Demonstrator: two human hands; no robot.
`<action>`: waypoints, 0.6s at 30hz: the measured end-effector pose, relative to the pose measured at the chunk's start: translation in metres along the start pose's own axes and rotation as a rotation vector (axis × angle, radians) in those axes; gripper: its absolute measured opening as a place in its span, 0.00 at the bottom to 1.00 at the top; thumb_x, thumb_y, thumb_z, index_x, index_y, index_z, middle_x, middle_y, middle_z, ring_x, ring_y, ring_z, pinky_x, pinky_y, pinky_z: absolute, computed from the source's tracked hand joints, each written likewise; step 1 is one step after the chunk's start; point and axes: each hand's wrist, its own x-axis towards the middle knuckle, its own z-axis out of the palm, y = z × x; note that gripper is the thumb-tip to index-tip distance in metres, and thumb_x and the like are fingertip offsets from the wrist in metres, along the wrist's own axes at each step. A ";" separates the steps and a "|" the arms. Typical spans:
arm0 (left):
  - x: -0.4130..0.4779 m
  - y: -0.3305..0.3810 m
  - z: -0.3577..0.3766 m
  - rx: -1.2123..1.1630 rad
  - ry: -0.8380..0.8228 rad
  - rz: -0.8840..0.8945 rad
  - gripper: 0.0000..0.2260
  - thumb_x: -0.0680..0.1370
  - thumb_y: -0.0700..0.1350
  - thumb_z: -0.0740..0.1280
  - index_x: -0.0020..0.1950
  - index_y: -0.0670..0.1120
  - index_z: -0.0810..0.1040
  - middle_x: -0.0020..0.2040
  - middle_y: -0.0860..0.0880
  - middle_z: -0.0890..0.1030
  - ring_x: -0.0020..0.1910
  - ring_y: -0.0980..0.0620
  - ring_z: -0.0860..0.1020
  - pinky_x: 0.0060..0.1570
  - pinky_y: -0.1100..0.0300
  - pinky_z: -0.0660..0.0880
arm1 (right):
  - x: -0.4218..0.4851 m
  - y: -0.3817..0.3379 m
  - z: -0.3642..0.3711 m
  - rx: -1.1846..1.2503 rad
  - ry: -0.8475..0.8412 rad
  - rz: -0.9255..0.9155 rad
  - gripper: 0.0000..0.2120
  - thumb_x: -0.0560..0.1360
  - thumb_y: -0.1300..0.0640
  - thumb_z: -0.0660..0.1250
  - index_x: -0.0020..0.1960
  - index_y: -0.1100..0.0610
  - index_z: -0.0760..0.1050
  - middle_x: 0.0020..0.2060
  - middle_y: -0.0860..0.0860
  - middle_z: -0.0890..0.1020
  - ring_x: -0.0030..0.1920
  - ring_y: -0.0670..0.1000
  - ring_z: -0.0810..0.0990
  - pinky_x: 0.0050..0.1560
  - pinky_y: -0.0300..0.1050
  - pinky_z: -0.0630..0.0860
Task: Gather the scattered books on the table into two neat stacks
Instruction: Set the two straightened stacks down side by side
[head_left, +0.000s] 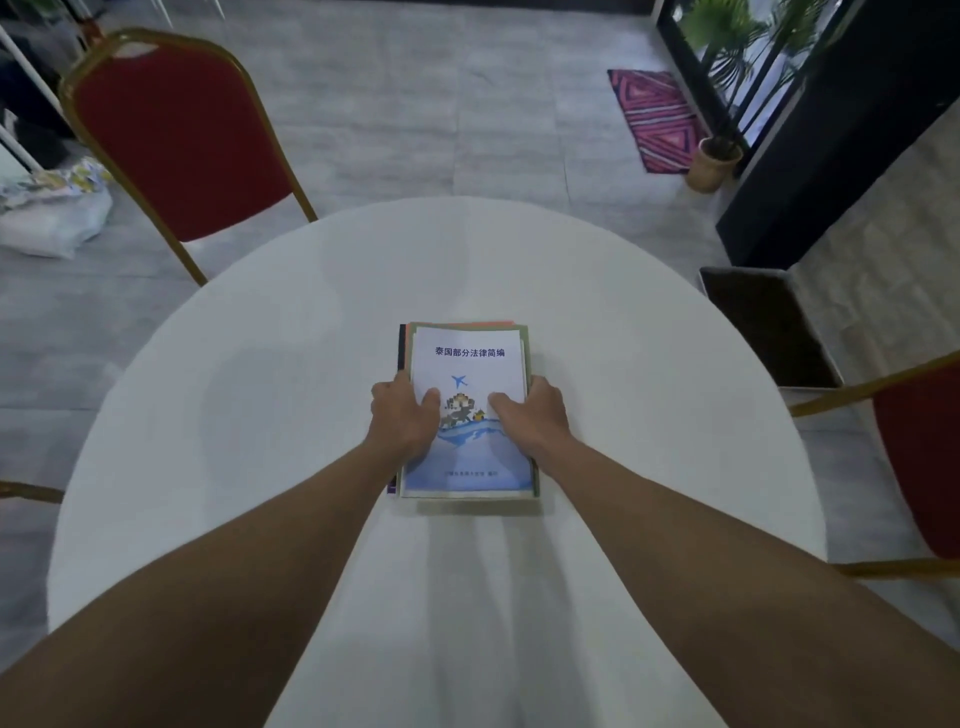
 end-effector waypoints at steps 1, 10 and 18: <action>0.007 -0.003 0.000 0.003 -0.003 -0.003 0.20 0.81 0.50 0.61 0.68 0.38 0.70 0.65 0.36 0.73 0.63 0.38 0.75 0.64 0.45 0.74 | 0.006 -0.002 0.004 -0.007 0.003 0.002 0.27 0.74 0.48 0.68 0.67 0.61 0.69 0.64 0.56 0.72 0.57 0.57 0.78 0.52 0.48 0.76; 0.034 -0.025 0.016 0.236 0.047 0.088 0.22 0.82 0.56 0.55 0.68 0.41 0.70 0.70 0.39 0.71 0.70 0.39 0.64 0.68 0.48 0.63 | 0.029 0.003 0.028 -0.416 0.177 -0.034 0.27 0.73 0.35 0.59 0.62 0.54 0.71 0.64 0.53 0.69 0.69 0.56 0.64 0.65 0.56 0.59; 0.032 -0.034 0.025 -0.279 -0.111 0.136 0.21 0.83 0.52 0.56 0.75 0.45 0.61 0.69 0.45 0.71 0.68 0.47 0.72 0.68 0.47 0.70 | 0.026 0.017 0.033 -0.114 0.017 -0.040 0.44 0.77 0.35 0.60 0.82 0.51 0.42 0.81 0.49 0.56 0.79 0.54 0.58 0.76 0.59 0.57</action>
